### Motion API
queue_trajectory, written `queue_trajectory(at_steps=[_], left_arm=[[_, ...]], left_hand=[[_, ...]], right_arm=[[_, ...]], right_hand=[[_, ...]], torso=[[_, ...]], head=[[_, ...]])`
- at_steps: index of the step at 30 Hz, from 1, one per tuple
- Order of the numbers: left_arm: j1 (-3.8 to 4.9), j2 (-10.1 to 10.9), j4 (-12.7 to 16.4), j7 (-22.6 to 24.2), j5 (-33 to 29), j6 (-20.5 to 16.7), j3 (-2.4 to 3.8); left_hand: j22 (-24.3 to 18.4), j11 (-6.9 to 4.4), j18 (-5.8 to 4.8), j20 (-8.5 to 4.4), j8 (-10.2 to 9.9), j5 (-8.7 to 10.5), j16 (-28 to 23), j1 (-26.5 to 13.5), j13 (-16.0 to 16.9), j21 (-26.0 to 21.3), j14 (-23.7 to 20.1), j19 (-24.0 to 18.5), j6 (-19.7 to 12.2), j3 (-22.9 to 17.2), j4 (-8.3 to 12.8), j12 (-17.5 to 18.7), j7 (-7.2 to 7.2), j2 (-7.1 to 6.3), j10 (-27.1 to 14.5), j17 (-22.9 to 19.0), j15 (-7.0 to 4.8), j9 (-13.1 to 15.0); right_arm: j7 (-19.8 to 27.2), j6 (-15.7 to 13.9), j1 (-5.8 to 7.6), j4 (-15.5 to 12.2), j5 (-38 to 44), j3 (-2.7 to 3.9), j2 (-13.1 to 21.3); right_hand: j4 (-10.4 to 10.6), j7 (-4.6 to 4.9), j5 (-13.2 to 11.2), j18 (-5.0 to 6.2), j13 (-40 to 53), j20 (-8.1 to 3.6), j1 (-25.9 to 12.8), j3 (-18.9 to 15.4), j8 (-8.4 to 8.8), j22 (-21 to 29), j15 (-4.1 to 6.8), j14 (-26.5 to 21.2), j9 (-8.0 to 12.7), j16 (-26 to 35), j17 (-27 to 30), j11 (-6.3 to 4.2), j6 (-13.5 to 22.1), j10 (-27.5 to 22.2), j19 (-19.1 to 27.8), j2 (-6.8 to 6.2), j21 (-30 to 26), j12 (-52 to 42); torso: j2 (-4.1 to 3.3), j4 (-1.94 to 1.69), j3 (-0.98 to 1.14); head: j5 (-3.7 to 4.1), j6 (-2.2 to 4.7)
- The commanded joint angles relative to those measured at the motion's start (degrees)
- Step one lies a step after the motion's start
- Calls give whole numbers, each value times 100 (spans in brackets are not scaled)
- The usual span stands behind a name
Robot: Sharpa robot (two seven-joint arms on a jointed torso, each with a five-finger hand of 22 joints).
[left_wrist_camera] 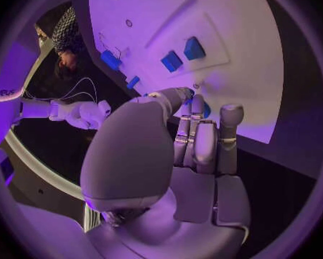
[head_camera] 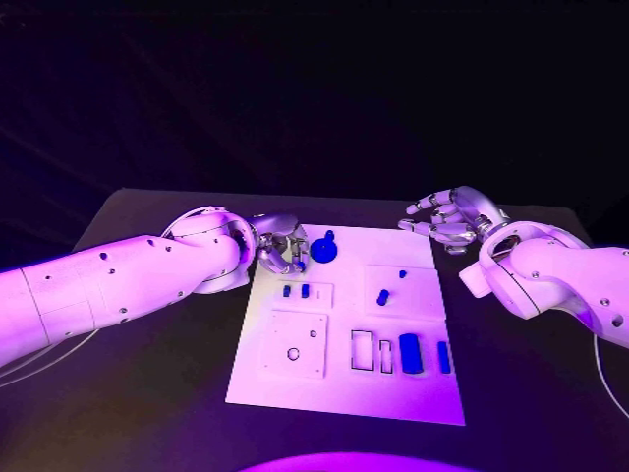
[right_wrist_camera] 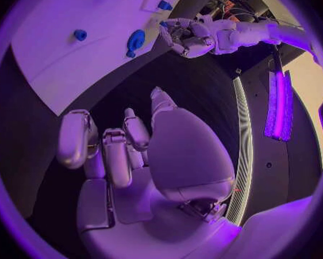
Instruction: Assemble the parts on the task board
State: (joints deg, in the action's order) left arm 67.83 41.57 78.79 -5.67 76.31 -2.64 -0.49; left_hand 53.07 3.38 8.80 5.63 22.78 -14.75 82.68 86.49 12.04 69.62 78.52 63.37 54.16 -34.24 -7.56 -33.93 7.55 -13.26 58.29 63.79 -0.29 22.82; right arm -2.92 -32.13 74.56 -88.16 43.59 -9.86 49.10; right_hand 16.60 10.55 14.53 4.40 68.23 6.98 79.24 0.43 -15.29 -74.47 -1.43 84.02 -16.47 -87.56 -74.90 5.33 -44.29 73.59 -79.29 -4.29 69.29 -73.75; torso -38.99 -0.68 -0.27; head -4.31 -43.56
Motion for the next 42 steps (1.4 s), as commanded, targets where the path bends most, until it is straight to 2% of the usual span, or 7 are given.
queue_trajectory(at_steps=[1,4,19,42], left_arm=[[6,-23,-25,-29,-31,175,5],[5,-39,-60,-45,-28,220,3],[-5,-181,-234,-74,20,372,-17],[-6,-217,-287,-140,58,448,-24]], left_hand=[[-15,14,-46,38,-26,-22,14,-68,-2,10,40,-9,22,-8,15,25,11,-10,37,-15,14,2],[-32,14,-42,44,-57,-14,13,-161,-8,-7,35,-34,25,15,-8,64,8,-46,42,-26,19,8],[-31,10,-41,45,-65,-19,18,-164,-8,-10,39,-37,31,8,0,74,1,-40,49,-17,17,11],[-3,-11,-45,40,-60,-14,32,-169,21,0,49,-25,98,12,39,55,-14,-29,119,11,4,37]], right_arm=[[61,25,-3,-4,23,2,-3],[61,25,-3,-3,23,2,-5],[60,26,-3,-2,23,2,-6],[58,27,-3,-7,23,2,6]], right_hand=[[-1,-14,-34,60,6,3,7,20,-31,3,33,407,9,37,-716,12,13,-10,33,62,-38,0],[-1,-14,-34,60,6,3,7,20,-31,3,33,407,9,37,-716,12,13,-10,33,62,-38,0],[-1,-14,-34,60,6,3,7,20,-31,3,33,407,9,37,-716,12,13,-10,33,62,-38,0],[-1,-14,-34,60,6,3,7,20,-31,3,33,407,9,37,-716,12,13,-10,33,62,-38,0]], torso=[[2,1,-1],[1,-1,3],[-1,5,8],[1,4,3]], head=[[-8,-10],[-9,-16],[-22,-31],[-20,-40]])
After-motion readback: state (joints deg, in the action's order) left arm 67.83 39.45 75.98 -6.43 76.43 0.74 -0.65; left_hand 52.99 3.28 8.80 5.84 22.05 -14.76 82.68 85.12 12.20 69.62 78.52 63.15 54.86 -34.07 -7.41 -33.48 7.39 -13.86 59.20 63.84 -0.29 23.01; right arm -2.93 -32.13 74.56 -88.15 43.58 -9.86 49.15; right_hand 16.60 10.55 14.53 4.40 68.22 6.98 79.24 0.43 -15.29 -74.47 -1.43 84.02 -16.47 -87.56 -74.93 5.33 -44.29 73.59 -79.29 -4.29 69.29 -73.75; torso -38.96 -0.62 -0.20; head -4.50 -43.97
